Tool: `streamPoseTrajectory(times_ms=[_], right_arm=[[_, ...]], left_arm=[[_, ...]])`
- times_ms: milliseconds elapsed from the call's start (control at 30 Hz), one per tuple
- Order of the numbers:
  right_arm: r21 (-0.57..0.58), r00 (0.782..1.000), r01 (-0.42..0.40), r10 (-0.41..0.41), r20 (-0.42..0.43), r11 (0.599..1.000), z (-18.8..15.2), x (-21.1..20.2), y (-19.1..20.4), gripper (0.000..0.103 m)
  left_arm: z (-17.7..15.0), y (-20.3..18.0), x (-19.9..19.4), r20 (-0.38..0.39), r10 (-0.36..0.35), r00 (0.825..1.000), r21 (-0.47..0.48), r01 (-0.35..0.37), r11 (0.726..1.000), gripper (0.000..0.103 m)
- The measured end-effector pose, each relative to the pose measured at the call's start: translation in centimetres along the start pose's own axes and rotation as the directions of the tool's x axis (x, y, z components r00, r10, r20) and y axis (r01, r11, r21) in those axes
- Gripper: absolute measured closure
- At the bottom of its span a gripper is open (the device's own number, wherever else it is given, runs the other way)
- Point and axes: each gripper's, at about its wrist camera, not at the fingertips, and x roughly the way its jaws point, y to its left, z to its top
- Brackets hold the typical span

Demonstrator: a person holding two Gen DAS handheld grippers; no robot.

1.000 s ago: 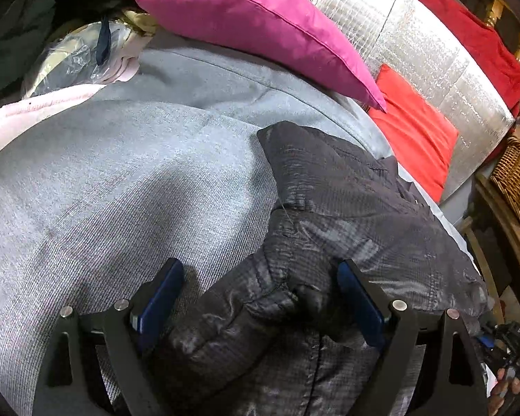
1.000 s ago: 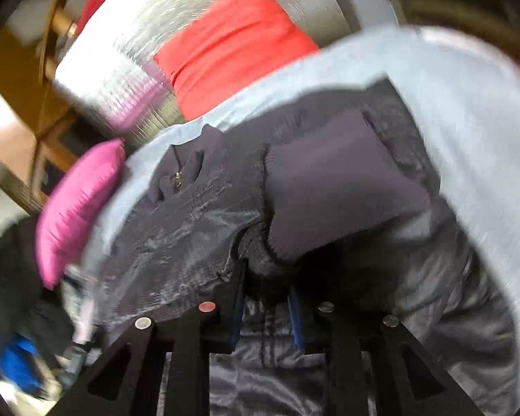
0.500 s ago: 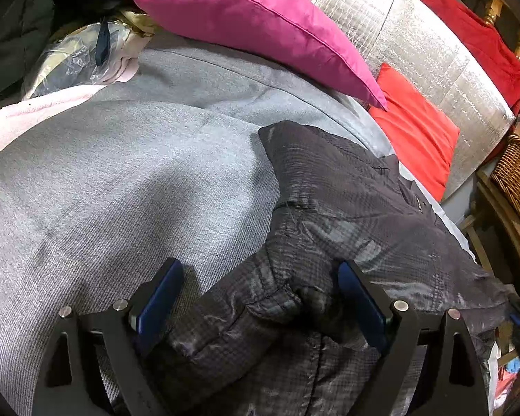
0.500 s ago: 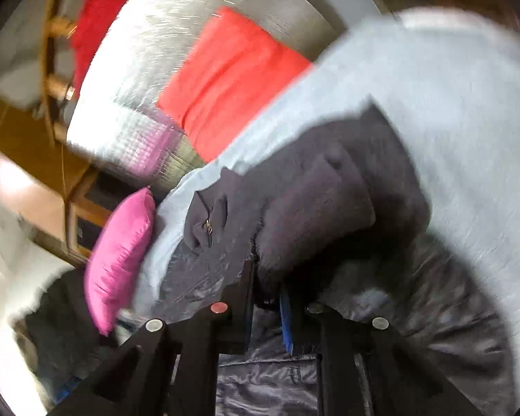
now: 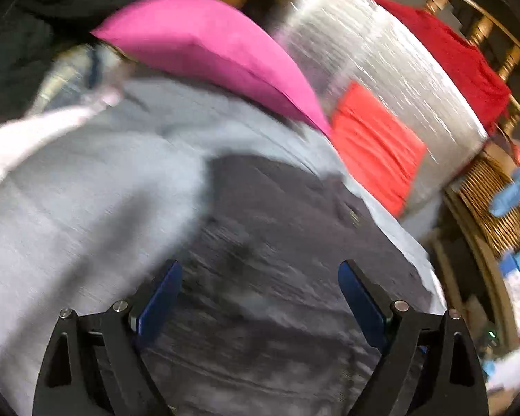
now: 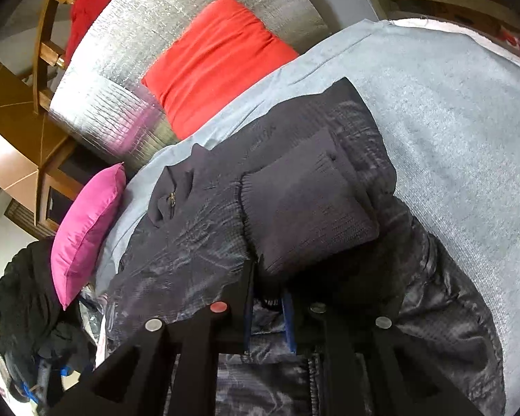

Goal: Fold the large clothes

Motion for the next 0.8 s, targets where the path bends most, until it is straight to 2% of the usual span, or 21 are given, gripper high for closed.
streamPoseTrajectory(times_ms=[33,100,133,167,200,233,267,300,367,467,500,567,600,667,733,800], right_arm=[[-0.005,1.000,0.002,-0.002,-0.002,1.000,0.0,0.1,-0.1,0.086],[-0.029,1.000,0.013,-0.013,-0.006,0.999,0.0,0.0,0.5,0.087],[-0.056,1.000,0.025,-0.025,0.003,0.998,-0.2,-1.0,0.7,0.088],[-0.089,0.999,0.041,-0.039,0.025,0.995,-0.2,-1.7,1.3,0.088],[-0.122,0.997,0.063,-0.058,0.050,0.990,0.0,-2.5,1.6,0.088],[-0.141,0.996,0.078,-0.070,0.062,0.987,0.1,-2.5,2.1,0.088],[-0.162,0.994,0.101,-0.093,0.051,0.982,0.1,-2.1,2.0,0.088],[-0.175,0.991,0.129,-0.130,0.005,0.976,-0.1,-0.9,1.4,0.088],[-0.164,0.992,0.120,-0.124,-0.014,0.979,-0.5,0.0,0.3,0.087],[-0.123,0.997,0.073,-0.075,-0.008,0.990,-0.4,-0.7,-0.2,0.080],[-0.130,0.997,0.071,-0.073,-0.014,0.989,-0.1,-1.3,0.0,0.073],[-0.141,0.998,0.056,-0.058,-0.011,0.988,0.2,-2.6,0.2,0.049],[-0.148,0.999,0.044,-0.044,0.003,0.988,0.4,-3.8,0.2,0.030],[-0.155,0.997,0.066,-0.059,0.052,0.986,0.9,-6.0,0.1,0.028],[-0.131,0.992,0.060,-0.045,0.114,0.990,1.6,-8.4,-0.1,0.028],[-0.126,0.990,0.011,0.007,0.141,0.992,2.3,-9.4,0.7,0.028]], left_arm=[[-0.4,-0.4,1.0,-0.028,-0.005,1.000,0.007,0.006,1.000,0.012],[-0.7,-0.3,3.0,-0.058,0.059,0.997,0.001,-0.059,0.998,0.012],[-0.8,0.4,4.4,-0.090,0.143,0.986,-0.010,-0.144,0.990,0.015],[-1.1,1.3,6.0,-0.150,0.227,0.962,-0.007,-0.230,0.973,0.029],[-1.3,1.8,7.0,-0.174,0.265,0.948,0.008,-0.268,0.963,0.031],[-1.4,1.6,7.1,-0.144,0.284,0.948,0.042,-0.281,0.959,0.031],[-1.7,0.7,7.1,-0.118,0.326,0.938,0.110,-0.314,0.943,0.030],[-1.9,0.3,7.2,-0.118,0.346,0.931,0.139,-0.329,0.934,0.030],[-1.9,0.2,7.1,-0.119,0.355,0.927,0.157,-0.335,0.929,0.030],[-1.0,0.4,6.6,-0.139,0.325,0.935,0.126,-0.309,0.943,0.031],[-0.6,0.4,6.0,-0.133,0.318,0.939,0.114,-0.305,0.946,0.031],[0.0,-0.1,4.1,-0.064,0.324,0.944,0.114,-0.315,0.942,0.031],[0.4,-0.5,2.9,-0.013,0.339,0.941,0.124,-0.334,0.934,0.030],[1.5,-1.3,1.2,0.071,0.354,0.932,0.149,-0.361,0.921,0.024],[2.2,-2.1,0.9,0.106,0.352,0.930,0.173,-0.365,0.915,0.023],[2.4,-3.4,1.6,0.120,0.344,0.931,0.218,-0.363,0.906,0.023]])
